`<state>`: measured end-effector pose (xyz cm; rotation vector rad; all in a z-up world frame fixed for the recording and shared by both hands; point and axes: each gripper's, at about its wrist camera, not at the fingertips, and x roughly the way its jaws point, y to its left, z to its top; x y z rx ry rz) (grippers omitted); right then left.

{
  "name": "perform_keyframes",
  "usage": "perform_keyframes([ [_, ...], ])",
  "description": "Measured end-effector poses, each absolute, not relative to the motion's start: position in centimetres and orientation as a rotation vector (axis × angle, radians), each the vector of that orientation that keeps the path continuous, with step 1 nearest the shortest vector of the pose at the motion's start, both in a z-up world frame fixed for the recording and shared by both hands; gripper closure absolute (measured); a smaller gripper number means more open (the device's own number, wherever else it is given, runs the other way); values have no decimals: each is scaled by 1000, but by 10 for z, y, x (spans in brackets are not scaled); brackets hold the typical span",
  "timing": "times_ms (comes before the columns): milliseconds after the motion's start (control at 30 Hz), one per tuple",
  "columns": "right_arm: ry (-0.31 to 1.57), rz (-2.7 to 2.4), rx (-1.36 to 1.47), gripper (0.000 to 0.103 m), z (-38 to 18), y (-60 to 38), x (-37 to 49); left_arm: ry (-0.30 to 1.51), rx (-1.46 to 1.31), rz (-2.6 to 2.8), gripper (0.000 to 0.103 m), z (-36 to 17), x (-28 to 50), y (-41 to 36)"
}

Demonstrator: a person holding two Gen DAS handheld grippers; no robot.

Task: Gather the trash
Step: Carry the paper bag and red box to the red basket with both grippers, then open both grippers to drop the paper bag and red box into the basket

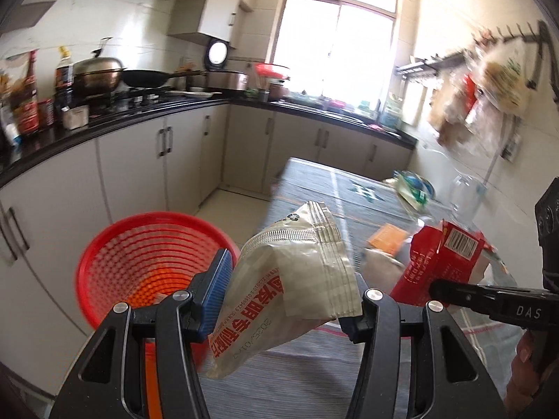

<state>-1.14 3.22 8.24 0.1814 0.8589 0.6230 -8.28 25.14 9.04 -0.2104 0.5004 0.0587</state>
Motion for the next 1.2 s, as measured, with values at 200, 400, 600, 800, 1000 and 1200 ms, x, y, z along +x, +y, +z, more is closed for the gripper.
perform_keyframes([
  [200, 885, 690, 151, 97, 86, 83, 1, 505, -248, 146, 50, 84, -86, 295],
  [400, 902, 752, 133, 97, 88, 136, 15, 529, -275, 200, 50, 74, -84, 330],
  [600, 941, 771, 126, 96, 77, 181, 34, 555, -289, 244, 50, 60, -75, 356],
  [800, 992, 758, 112, 95, 53, 213, 49, 579, -312, 262, 50, 48, -65, 371],
  [1000, 1024, 750, 118, 81, 38, 221, 58, 568, -330, 255, 42, 47, -66, 372],
  [1200, 991, 744, 146, 67, 46, 208, 57, 543, -345, 242, 41, 54, -72, 370],
])
